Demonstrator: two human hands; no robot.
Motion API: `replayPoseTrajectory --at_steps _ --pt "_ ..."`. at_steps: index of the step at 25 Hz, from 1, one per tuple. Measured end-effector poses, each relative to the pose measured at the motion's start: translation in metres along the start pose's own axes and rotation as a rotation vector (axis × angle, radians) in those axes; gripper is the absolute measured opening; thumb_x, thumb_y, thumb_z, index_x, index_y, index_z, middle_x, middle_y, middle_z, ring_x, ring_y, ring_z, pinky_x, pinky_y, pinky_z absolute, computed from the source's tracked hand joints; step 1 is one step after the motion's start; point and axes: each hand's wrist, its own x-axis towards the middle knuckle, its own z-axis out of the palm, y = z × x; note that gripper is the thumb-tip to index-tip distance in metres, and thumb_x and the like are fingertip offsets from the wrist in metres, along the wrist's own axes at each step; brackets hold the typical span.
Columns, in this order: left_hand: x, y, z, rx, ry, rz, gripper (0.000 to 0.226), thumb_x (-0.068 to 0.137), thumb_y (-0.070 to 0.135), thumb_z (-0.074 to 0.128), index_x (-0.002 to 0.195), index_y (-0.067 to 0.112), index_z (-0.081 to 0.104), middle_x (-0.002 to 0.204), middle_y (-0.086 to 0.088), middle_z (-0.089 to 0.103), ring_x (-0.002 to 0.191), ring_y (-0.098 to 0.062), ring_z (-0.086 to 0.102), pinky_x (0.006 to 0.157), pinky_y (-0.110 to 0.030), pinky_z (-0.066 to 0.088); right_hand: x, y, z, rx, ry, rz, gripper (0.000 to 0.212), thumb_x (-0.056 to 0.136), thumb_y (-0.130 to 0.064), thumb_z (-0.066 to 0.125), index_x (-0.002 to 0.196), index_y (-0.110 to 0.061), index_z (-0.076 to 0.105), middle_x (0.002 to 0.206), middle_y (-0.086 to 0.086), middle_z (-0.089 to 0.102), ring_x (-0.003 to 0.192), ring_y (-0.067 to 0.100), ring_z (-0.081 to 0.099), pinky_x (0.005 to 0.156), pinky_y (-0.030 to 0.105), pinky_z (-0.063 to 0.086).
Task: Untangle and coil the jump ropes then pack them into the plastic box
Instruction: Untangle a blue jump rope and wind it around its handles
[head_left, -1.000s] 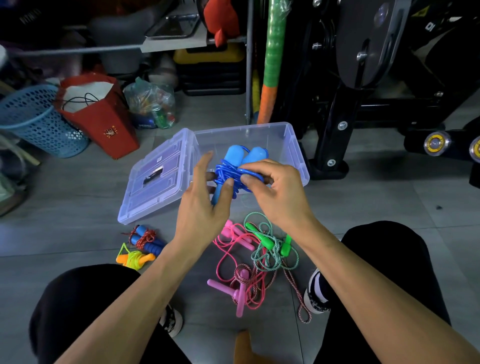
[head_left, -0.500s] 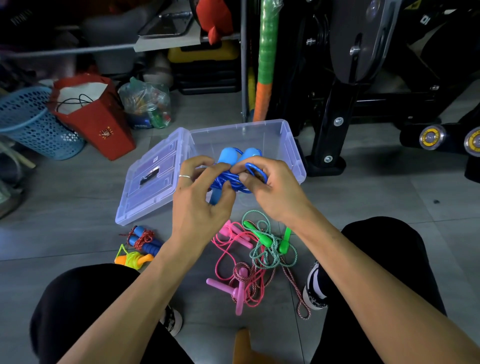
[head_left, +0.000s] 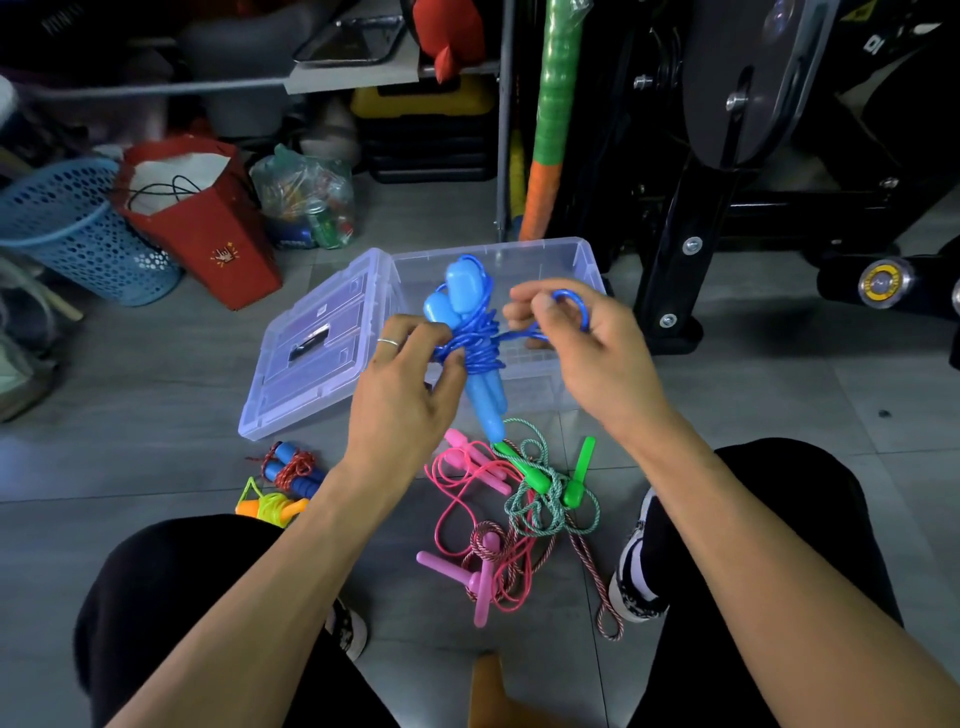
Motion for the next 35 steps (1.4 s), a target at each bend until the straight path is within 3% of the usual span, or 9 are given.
replayPoseTrajectory --at_steps 4,7,10,13,18,23,29,32,35 --pt "0.004 -0.003 -0.004 -0.034 0.04 -0.063 0.005 0.089 0.006 0.061 0.093 0.009 0.062 0.088 -0.001 0.06 0.076 -0.01 0.059 0.061 -0.005 0.041 0.0 -0.004 -0.006 -0.031 -0.029 -0.014 0.025 0.101 -0.024 0.04 0.093 -0.019 0.063 0.067 -0.009 0.054 0.079 0.025 0.06 0.082 0.025 0.048" --pt "0.006 -0.002 -0.003 -0.173 0.043 -0.217 0.017 0.09 0.006 0.057 0.084 0.021 0.052 0.079 0.011 0.058 0.071 -0.015 0.063 0.064 -0.025 0.051 0.003 -0.005 -0.006 0.126 -0.057 0.127 0.02 0.082 -0.02 0.044 0.076 -0.027 0.062 0.068 -0.007 0.048 0.072 0.016 0.048 0.08 0.032 0.04" --pt "0.008 -0.008 -0.002 -0.215 0.049 -0.314 0.016 0.09 0.011 0.054 0.081 0.024 0.048 0.078 0.009 0.059 0.071 -0.015 0.063 0.061 -0.047 0.056 0.002 -0.007 -0.009 0.278 -0.157 0.157 0.03 0.075 -0.012 0.042 0.091 -0.019 0.066 0.075 -0.001 0.049 0.077 0.012 0.051 0.082 0.028 0.043" --pt "0.011 -0.014 -0.006 -0.072 0.027 -0.175 0.013 0.089 0.007 0.053 0.083 0.017 0.049 0.077 0.002 0.056 0.073 -0.025 0.06 0.064 -0.038 0.05 0.001 -0.005 -0.012 0.166 -0.254 0.156 0.035 0.088 -0.003 0.043 0.116 -0.015 0.06 0.081 -0.008 0.05 0.088 0.008 0.056 0.093 0.03 0.048" --pt "0.008 -0.017 -0.006 0.209 -0.078 0.079 0.009 0.09 0.009 0.05 0.095 0.005 0.056 0.086 -0.013 0.054 0.061 -0.039 0.052 0.052 -0.047 0.048 -0.002 0.004 -0.02 -0.244 -0.379 0.127 0.054 0.095 0.006 0.047 0.144 -0.017 0.04 0.105 -0.009 0.052 0.109 0.005 0.055 0.106 0.028 0.042" --pt "0.002 -0.017 0.001 0.35 -0.169 0.241 0.009 0.086 0.01 0.049 0.094 0.011 0.053 0.088 -0.013 0.059 0.051 -0.039 0.053 0.036 -0.04 0.045 -0.004 0.004 -0.008 -0.448 -0.235 -0.031 0.035 0.097 -0.001 0.049 0.131 -0.004 0.057 0.093 0.005 0.062 0.085 0.016 0.066 0.079 0.033 0.059" --pt "-0.005 -0.008 0.011 0.322 -0.173 0.414 0.013 0.081 0.005 0.053 0.087 0.004 0.064 0.087 -0.009 0.064 0.055 -0.032 0.058 0.034 -0.036 0.044 -0.002 0.013 0.001 -0.526 -0.01 -0.052 0.035 0.093 -0.014 0.062 0.127 -0.014 0.056 0.076 -0.01 0.07 0.071 0.003 0.063 0.074 0.014 0.048" --pt "-0.007 -0.007 0.011 0.236 -0.144 0.424 0.02 0.082 0.002 0.058 0.097 0.013 0.055 0.101 -0.002 0.055 0.054 -0.032 0.057 0.036 -0.037 0.046 -0.001 0.018 0.006 -0.522 0.135 -0.114 0.01 0.089 -0.013 0.067 0.096 -0.008 0.062 0.076 0.0 0.072 0.068 0.015 0.066 0.069 0.031 0.051" --pt "-0.008 -0.005 0.008 0.165 -0.099 0.379 0.015 0.088 0.009 0.055 0.101 0.017 0.053 0.102 0.003 0.047 0.054 -0.033 0.057 0.04 -0.039 0.047 -0.006 0.022 0.011 -0.652 0.086 -0.35 0.023 0.088 -0.02 0.058 0.089 -0.001 0.07 0.079 0.012 0.067 0.066 0.027 0.063 0.062 0.039 0.051"
